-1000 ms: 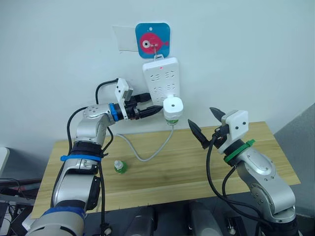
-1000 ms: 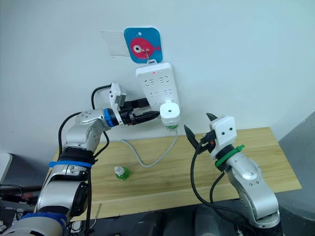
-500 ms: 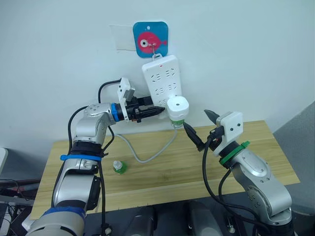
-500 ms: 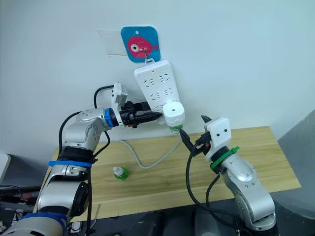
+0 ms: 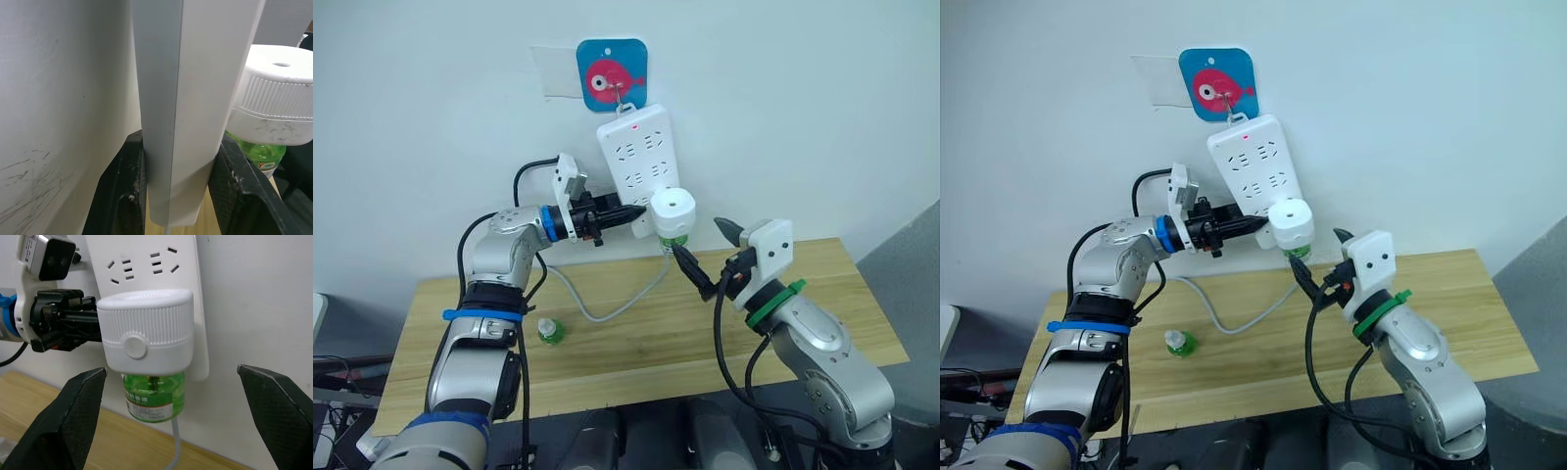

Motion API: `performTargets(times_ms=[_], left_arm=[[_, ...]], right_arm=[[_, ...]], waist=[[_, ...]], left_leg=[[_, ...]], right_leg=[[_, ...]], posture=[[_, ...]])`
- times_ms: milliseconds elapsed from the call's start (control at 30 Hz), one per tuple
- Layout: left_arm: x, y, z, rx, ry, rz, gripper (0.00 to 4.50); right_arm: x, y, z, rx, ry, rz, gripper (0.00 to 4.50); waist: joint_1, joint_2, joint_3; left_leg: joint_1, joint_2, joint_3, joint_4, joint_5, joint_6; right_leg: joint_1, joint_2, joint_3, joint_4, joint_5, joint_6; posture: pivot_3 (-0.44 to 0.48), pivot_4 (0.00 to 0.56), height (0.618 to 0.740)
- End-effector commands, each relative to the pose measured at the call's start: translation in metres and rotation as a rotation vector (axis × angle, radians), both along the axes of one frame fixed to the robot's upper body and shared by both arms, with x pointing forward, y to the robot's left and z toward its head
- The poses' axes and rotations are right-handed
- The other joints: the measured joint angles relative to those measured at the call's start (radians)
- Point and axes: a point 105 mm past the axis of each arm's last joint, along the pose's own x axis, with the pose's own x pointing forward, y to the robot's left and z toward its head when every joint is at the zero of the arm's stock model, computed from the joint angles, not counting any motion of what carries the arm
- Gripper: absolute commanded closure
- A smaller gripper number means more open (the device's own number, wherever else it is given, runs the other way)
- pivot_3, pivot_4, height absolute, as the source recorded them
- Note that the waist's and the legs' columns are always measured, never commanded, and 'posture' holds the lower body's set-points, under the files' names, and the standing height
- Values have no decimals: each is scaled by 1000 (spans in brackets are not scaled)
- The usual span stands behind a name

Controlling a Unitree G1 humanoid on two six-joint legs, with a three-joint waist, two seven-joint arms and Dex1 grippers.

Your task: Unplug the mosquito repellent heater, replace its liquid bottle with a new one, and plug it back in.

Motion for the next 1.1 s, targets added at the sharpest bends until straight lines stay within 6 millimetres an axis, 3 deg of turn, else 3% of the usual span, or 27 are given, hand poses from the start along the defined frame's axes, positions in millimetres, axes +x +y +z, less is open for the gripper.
performTargets(times_ms=[33, 400, 1100], left_arm=[[1, -6, 4, -11, -18, -2, 3212], [0, -7, 3, -11, -34, 3, 3212], [2, -3, 3, -20, -56, 57, 3212]], right_arm=[[-3, 8, 18, 9, -52, 0, 0], [17, 25, 25, -107, -94, -77, 0], [22, 31, 27, -90, -97, -115, 0]], waist=[[-1, 0, 3], [-3, 0, 7], [-8, 1, 7]], left_leg=[[0, 0, 0, 0, 0, 0], [0, 0, 0, 0, -1, 1], [0, 0, 0, 0, 1, -2]], right_leg=[[0, 0, 0, 0, 0, 0], [0, 0, -1, 0, 0, 0], [0, 0, 0, 0, 1, 0]], posture=[[-273, 272, 740], [-255, 273, 740], [-234, 259, 740]])
